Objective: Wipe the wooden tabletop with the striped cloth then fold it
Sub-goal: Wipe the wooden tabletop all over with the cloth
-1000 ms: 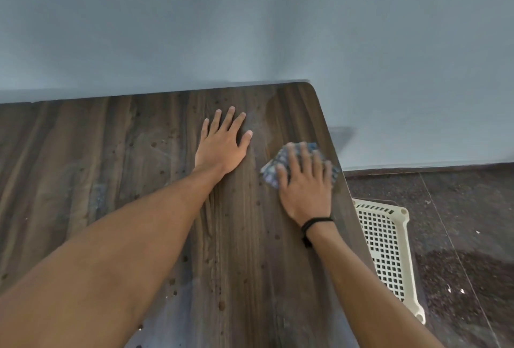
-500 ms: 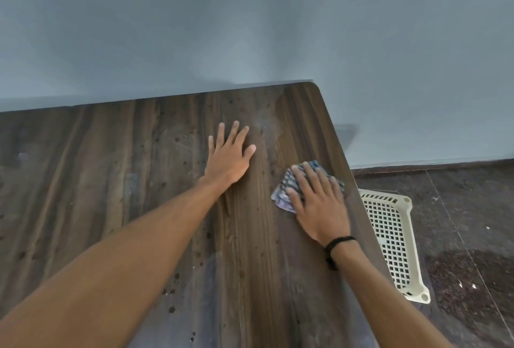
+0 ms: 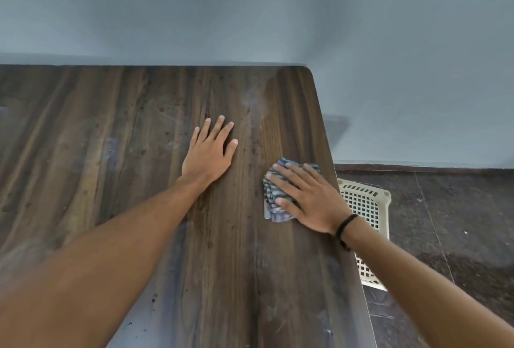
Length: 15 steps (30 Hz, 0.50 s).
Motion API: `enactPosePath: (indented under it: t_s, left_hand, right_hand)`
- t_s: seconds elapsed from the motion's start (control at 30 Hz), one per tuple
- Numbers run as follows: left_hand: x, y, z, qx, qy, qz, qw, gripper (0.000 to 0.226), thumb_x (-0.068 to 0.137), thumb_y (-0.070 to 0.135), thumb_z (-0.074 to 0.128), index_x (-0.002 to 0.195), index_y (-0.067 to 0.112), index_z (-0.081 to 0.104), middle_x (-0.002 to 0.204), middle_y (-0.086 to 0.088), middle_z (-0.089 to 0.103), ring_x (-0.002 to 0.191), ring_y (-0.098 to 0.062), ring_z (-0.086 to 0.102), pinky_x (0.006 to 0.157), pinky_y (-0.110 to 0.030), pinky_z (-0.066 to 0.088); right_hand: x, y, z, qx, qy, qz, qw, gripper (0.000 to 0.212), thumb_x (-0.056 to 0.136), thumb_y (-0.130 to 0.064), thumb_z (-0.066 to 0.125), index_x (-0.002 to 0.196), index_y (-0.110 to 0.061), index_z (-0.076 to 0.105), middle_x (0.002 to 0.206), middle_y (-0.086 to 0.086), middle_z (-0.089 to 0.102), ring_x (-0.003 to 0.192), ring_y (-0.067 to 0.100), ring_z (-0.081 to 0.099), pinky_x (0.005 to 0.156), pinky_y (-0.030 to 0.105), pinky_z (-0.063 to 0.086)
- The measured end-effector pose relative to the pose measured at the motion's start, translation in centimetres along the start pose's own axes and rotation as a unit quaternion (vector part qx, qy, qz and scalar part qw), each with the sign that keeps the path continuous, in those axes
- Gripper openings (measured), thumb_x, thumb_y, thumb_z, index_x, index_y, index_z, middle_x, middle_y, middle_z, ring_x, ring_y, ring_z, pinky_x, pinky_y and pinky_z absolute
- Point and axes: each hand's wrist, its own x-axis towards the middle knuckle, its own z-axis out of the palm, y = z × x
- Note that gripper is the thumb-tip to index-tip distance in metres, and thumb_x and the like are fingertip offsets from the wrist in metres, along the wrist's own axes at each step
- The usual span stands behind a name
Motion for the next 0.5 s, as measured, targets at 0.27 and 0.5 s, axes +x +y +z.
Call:
enactPosePath:
  t_s: [0.27,0.5]
  left_hand:
    - [-1.5,1.6,-1.4,-0.055,-0.044,-0.014,0.997,0.057,0.105,0.051,0.027,0.158,0.031,0.021,0.167,0.007,0.004,0.153,-0.02,-0.007,0.123,-0.044,-0.002]
    - [-3.7,1.8,0.3,0.008,0.012,-0.017,1.0,0.056,0.104,0.053,0.024,0.157,0.033,0.022,0.166,0.007,0.012,0.154,-0.023,0.005,0.124,-0.042,0.006]
  right_hand:
    - [-2.1,-0.6,0.3,0.005,-0.005,-0.029,1.0,0.062,0.104,-0.06,0.005,0.161,-0.036,0.011,0.169,-0.005,0.009,0.156,0.018,0.005,0.127,0.046,0.006]
    - [-3.4,-4.3,1.0,0.024,0.018,-0.006,1.0,0.059,0.107,-0.055,0.014,0.161,-0.032,0.015,0.169,0.0,0.015,0.156,0.021,0.01,0.126,0.048,0.009]
